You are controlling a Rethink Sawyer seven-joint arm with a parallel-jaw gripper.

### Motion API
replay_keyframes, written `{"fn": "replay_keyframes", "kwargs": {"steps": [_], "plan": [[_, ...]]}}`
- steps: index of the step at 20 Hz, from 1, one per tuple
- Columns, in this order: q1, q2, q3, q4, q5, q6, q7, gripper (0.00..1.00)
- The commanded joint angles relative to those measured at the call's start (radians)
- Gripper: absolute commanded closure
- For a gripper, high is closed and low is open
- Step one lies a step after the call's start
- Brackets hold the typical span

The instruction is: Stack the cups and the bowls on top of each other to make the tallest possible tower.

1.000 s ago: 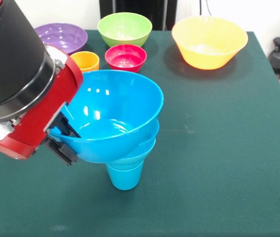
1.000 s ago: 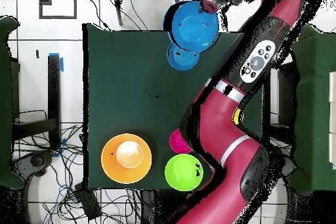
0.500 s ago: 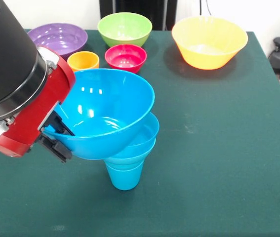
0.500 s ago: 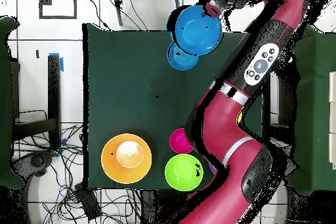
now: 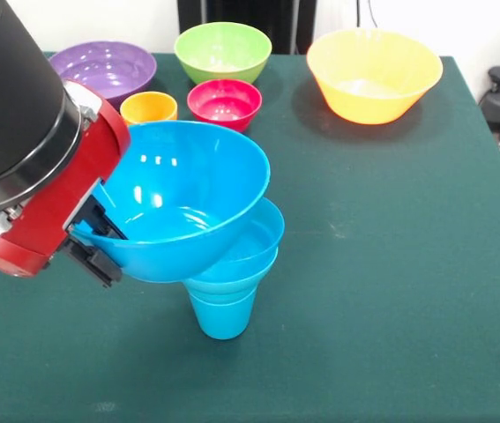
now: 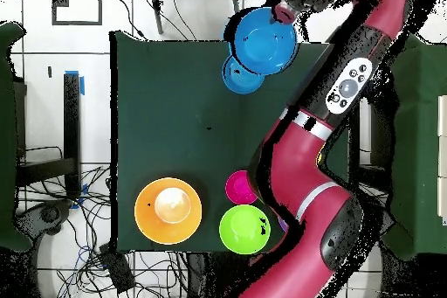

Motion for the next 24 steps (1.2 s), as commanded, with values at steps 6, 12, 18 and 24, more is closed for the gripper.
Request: {"fn": "replay_keyframes", "kwargs": {"steps": [6, 12, 18, 24], "plan": [[0.014, -0.069, -0.234, -0.022, 0.077, 0.12, 0.246, 1.0], [0.024, -0.073, -0.276, -0.024, 0.125, 0.116, 0.279, 1.0], [0.019, -0.078, -0.36, 0.02, 0.242, 0.104, 0.355, 1.0], [0.018, -0.083, -0.439, 0.056, 0.338, 0.097, 0.402, 1.0]]}}
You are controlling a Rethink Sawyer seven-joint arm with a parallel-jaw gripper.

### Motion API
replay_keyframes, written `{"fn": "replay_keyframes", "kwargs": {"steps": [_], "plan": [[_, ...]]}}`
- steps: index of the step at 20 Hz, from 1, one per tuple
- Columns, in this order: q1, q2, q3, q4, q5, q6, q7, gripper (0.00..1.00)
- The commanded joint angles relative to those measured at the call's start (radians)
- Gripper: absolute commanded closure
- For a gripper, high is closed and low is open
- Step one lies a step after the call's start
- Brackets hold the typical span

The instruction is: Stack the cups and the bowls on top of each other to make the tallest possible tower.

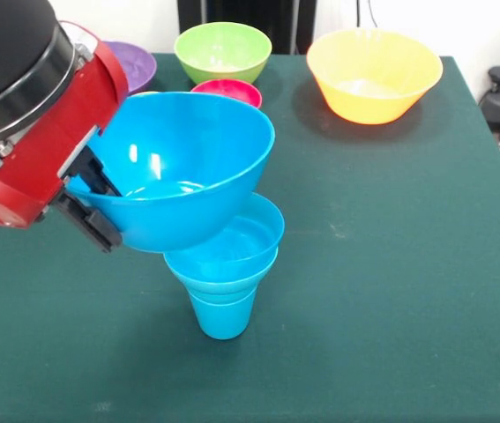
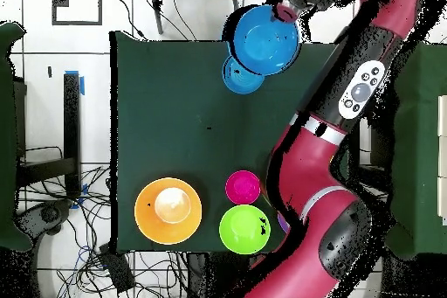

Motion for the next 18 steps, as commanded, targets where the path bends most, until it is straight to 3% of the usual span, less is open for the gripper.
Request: {"fn": "replay_keyframes", "kwargs": {"steps": [1, 8, 18], "plan": [[0.009, -0.018, -0.259, 0.038, 0.093, 0.092, 0.345, 1.0], [-0.011, -0.022, -0.364, 0.103, 0.231, 0.061, 0.412, 1.0], [0.006, -0.029, -0.446, 0.081, 0.298, 0.032, 0.394, 1.0]]}}
